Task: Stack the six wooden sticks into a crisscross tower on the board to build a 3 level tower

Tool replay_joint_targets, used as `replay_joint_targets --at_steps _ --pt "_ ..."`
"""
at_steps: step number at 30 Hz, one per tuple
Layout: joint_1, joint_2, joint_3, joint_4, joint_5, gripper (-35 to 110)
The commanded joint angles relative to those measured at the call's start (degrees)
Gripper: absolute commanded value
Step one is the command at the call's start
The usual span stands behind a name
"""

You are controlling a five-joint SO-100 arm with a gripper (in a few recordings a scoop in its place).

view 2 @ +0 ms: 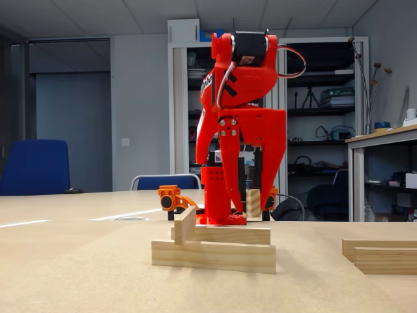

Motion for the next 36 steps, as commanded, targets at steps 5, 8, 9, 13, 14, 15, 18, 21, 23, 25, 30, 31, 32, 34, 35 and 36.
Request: replay_joint_targets --at_steps 5,8,9,13,14,15,18,21,23,25,30,31,32,34,35,36 --pt "-1.1 1.1 1.2 1.3 1.5 0" --pt "-0.9 1.1 1.8 1.1 1.1 0" --pt "-0.9 0.9 1.8 1.1 1.1 0" --pt "-1.1 0.8 3.6 -0.4 1.2 0" --pt "-1.3 0.8 4.1 -0.9 1.3 0" --pt "-1.4 0.8 4.7 -1.2 1.5 0" --pt "-1.9 0.8 5.7 -2.0 2.1 0" --pt "-2.5 0.8 6.2 -2.5 2.8 0" --pt "-2.8 0.8 6.8 -3.0 3.0 0" --pt "-3.0 0.8 7.4 -3.8 3.2 0" --pt "-3.3 0.6 9.0 -6.0 3.3 0" --pt "-3.3 0.6 9.2 -6.2 3.3 0" --pt "-3.3 0.6 9.4 -6.5 3.3 0" --pt "-3.4 0.6 9.8 -6.9 3.3 1" --pt "-3.4 0.6 9.9 -7.1 3.3 2" --pt "-3.4 0.6 10.0 -7.4 3.1 2"
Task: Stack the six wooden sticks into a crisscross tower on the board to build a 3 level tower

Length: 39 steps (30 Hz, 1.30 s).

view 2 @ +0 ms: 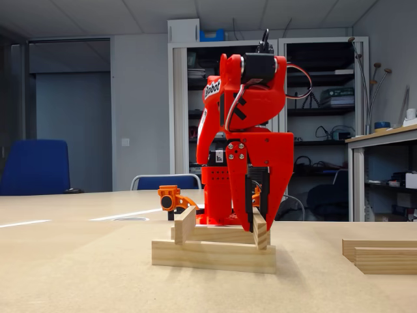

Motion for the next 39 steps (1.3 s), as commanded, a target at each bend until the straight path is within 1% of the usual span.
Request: replay_joint_targets --at_steps 1,10,14,22,39 --pt "-1.1 1.3 0.9 -0.7 0.5 3" --pt "-1.1 1.2 1.7 -2.0 -0.5 6" --pt "-1.2 1.4 2.1 -4.0 -2.5 12" --pt "-1.5 1.6 2.3 -6.3 -5.0 19" --pt "-2.1 4.6 4.7 -10.8 -9.8 27"
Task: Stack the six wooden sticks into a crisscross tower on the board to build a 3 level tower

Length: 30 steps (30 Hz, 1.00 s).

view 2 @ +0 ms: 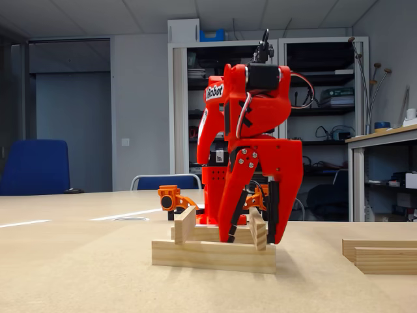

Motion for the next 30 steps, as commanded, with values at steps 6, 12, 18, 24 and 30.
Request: replay_joint_targets --at_steps 6,12,18,24,30 --pt "-1.4 6.0 1.8 -0.5 -1.2 28" --pt "-2.1 9.7 3.0 -0.4 -2.0 28" --pt "-2.9 17.4 5.1 -2.3 -8.2 28" --pt "-6.5 22.7 4.3 -4.0 -22.5 23" --pt "-12.5 22.4 1.7 -5.3 -33.8 15"
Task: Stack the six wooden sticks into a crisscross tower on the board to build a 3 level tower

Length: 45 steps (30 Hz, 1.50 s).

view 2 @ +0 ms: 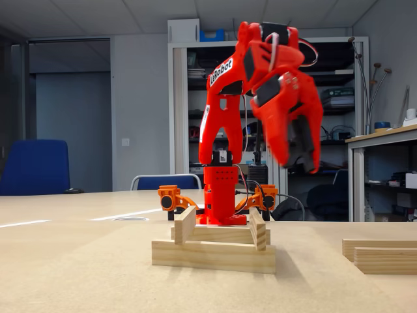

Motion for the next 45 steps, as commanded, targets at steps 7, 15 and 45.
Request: replay_joint_targets --at_steps 7,15,45 --pt "-11.2 -13.7 -20.7 4.9 -15.8 15" --pt "-19.1 -22.5 -23.9 4.5 -18.5 22" --pt "-22.0 -27.2 -17.2 1.4 -15.3 21"
